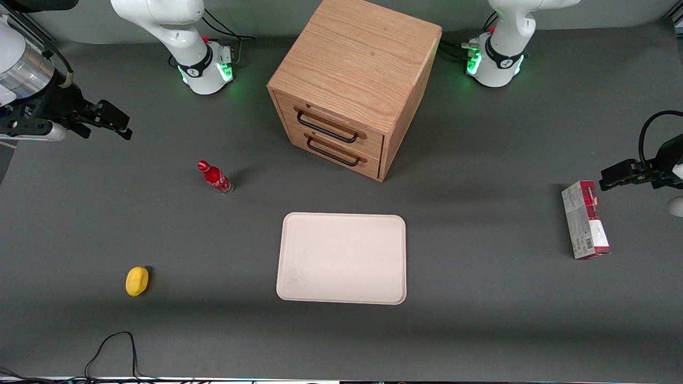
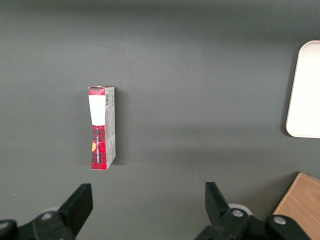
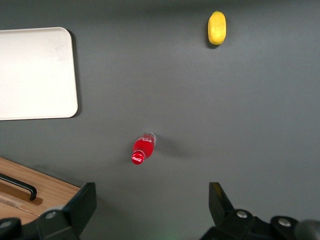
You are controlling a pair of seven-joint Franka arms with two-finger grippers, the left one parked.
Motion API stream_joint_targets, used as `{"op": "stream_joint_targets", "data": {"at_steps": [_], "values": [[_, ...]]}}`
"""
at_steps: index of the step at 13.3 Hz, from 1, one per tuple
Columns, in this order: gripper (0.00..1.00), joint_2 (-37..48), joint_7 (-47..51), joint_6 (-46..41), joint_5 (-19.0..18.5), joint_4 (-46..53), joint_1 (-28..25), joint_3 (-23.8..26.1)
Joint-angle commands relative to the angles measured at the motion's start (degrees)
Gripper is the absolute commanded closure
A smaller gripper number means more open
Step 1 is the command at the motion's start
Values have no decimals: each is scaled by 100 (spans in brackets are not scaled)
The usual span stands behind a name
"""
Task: Open upper drawer
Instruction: 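Move the right gripper to the upper drawer's black handle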
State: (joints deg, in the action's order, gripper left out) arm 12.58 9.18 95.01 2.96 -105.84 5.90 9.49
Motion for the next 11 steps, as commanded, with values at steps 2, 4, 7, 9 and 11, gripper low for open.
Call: {"op": "stream_joint_targets", "data": {"at_steps": [2, 4, 7, 9, 11], "values": [[0, -124, -48, -114, -76, 195, -72, -26], [0, -351, -65, -114, -50, 396, -72, -17], [0, -1071, -118, -359, -23, 1238, -142, 429], [0, -1336, -39, -483, -50, 1574, -151, 1121], [0, -1503, -56, -474, -59, 1715, -160, 1711]]}}
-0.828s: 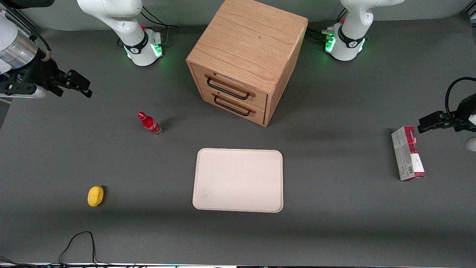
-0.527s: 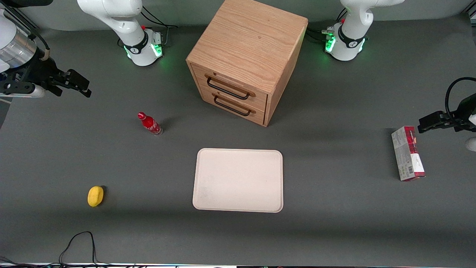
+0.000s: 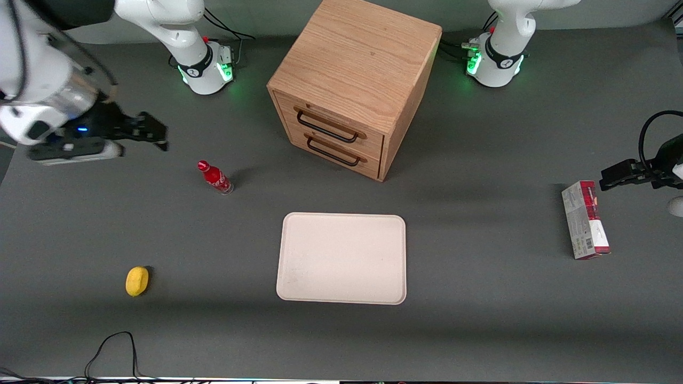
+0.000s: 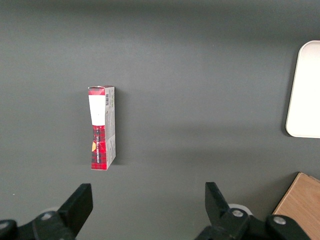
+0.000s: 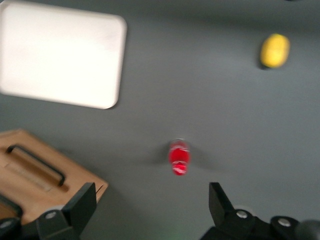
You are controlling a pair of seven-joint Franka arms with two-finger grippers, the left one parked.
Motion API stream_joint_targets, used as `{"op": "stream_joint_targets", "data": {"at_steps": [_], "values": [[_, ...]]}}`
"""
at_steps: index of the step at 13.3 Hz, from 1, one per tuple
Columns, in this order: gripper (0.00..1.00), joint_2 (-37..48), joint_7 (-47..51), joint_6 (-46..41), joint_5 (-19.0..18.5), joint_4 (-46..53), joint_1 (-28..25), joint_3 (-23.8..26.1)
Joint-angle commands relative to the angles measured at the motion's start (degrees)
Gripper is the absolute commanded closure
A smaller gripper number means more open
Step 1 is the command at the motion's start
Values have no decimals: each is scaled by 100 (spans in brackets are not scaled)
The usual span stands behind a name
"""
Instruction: Open upper drawer
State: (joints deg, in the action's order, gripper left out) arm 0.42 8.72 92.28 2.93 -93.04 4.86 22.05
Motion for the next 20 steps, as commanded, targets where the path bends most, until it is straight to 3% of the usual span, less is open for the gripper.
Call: {"op": "stream_joint_targets", "data": {"at_steps": [1, 4, 7, 9, 11, 14, 20], "values": [[0, -462, -46, -210, -55, 609, -55, 754], [0, -1033, -212, -237, 76, 1014, -64, 1799], [0, -1639, -994, -219, 347, 1305, -55, 2566], [0, -1991, -1126, -219, 821, 1402, -55, 2655], [0, -2176, -1853, -237, 1016, 1341, -55, 2664], [0, -2327, -2383, -150, 885, 1026, -73, 2664], [0, -2336, -2568, 702, 183, 182, -143, 2673]]}}
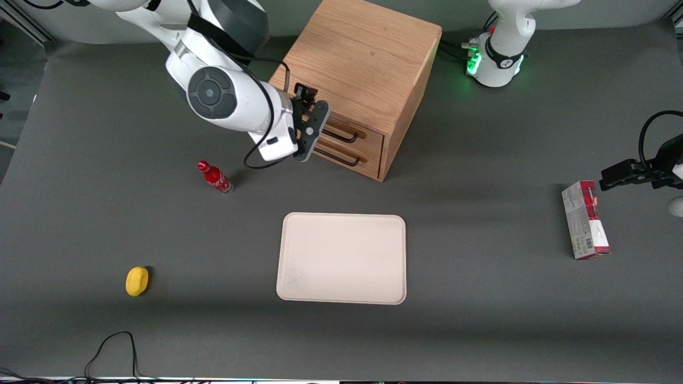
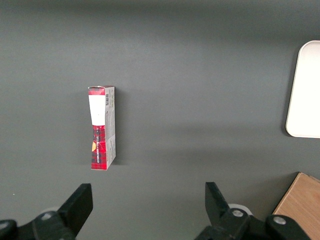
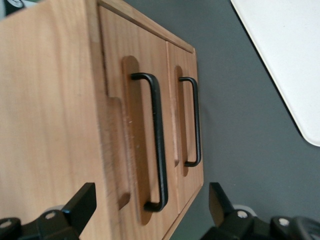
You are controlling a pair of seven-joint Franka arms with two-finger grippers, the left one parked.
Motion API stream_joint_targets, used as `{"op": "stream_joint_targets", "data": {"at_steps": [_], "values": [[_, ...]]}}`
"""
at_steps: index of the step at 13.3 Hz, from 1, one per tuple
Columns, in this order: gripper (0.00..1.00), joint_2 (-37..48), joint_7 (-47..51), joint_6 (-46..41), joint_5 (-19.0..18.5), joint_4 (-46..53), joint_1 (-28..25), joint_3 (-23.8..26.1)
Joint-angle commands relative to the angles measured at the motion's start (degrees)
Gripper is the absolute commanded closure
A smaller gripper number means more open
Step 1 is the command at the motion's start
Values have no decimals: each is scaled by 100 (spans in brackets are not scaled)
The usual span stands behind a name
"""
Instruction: Open upper drawer
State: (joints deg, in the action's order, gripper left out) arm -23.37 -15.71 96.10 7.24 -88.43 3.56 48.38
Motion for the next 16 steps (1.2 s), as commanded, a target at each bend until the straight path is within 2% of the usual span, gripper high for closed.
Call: {"op": "stream_joint_targets", "data": {"at_steps": [1, 8, 13, 16], "values": [[0, 43, -125, 496, -284, -411, -39, 40], [0, 34, -107, 1350, -443, -1010, -119, 40], [0, -202, -64, 1517, -759, -1019, -145, 49], [0, -405, -63, 1605, -1110, -957, -127, 49]]}}
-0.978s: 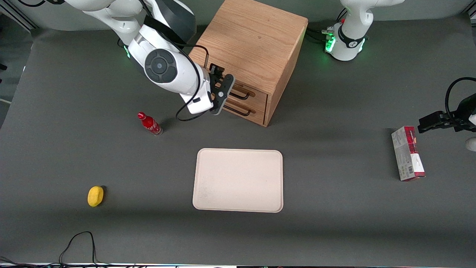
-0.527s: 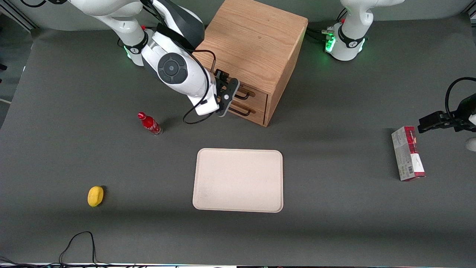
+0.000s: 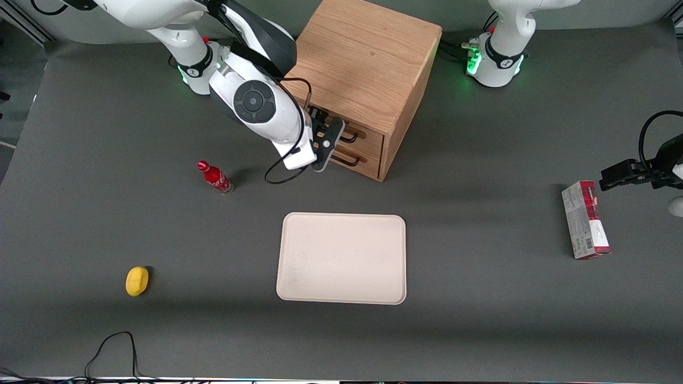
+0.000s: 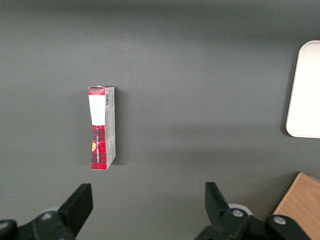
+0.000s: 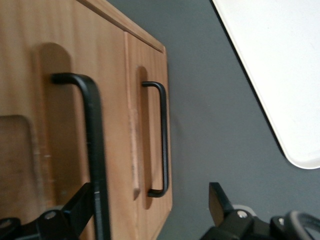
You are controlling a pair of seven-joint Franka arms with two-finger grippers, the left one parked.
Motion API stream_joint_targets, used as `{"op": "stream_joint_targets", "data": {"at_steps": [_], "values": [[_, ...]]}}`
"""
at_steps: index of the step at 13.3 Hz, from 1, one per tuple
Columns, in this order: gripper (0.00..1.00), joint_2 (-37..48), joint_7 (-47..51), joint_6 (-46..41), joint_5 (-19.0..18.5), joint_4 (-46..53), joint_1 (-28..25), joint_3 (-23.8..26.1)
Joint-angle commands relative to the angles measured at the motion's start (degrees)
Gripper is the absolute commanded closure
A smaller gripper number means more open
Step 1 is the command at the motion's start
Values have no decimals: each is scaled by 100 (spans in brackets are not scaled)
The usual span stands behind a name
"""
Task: Open upper drawer
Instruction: 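Pull the handle outward with the right gripper, sliding the drawer open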
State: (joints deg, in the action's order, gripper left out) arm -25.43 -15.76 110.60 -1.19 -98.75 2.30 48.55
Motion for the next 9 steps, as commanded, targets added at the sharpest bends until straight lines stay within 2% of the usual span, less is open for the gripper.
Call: {"op": "stream_joint_targets", "data": {"at_steps": [1, 4, 9], "values": [[0, -260, -67, 198, -337, 119, -1, 23], [0, -498, -76, 172, -522, 444, 43, 14], [0, -902, -146, 111, -1032, 997, 113, -134]]}}
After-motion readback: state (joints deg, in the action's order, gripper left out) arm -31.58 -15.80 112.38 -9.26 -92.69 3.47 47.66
